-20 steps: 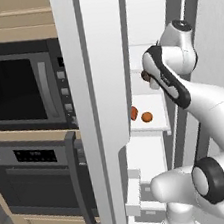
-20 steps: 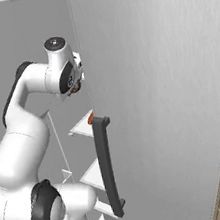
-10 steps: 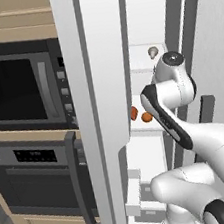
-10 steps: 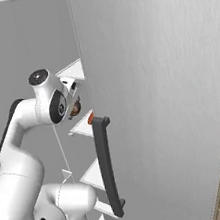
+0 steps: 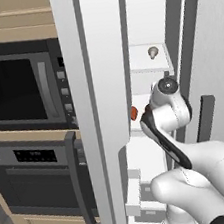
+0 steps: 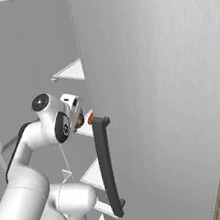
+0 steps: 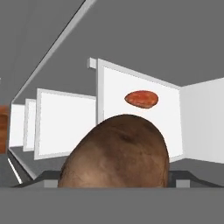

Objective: Take the potato and mushroom from the highest rack and move them to the second highest rack where the tangerine and sweet potato are located, to maximize freezer space. Close the freezer door after rearranging.

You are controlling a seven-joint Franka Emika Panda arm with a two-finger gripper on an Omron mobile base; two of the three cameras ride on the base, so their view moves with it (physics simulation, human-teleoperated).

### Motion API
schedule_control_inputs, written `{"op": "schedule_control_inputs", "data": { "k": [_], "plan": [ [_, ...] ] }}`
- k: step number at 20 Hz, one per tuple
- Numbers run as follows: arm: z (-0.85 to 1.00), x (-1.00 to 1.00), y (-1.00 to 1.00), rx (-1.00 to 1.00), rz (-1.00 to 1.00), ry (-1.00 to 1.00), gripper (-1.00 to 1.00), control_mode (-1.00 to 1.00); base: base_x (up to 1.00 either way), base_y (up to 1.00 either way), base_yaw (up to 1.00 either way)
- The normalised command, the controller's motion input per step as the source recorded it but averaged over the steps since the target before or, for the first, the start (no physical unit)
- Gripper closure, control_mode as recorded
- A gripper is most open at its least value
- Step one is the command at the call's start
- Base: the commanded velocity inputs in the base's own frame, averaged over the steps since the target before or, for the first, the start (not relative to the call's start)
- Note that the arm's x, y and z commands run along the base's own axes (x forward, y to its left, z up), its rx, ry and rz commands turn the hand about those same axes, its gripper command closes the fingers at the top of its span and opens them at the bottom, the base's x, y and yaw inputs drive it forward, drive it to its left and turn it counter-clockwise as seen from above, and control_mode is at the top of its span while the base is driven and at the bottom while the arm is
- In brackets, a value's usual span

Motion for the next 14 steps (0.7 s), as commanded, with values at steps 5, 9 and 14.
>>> {"op": "schedule_control_inputs", "data": {
  "k": [5,9,14],
  "plan": [
    [-0.27,0.31,0.0,0.0,0.0,-0.02,1.0,-1.0,0.0,0.0,0.0],
    [-0.13,0.41,0.0,0.0,0.0,0.0,1.0,-1.0,0.0,0.0,0.0],
    [0.0,0.34,0.0,0.0,0.0,0.0,1.0,-1.0,0.0,0.0,0.0]
  ]
}}
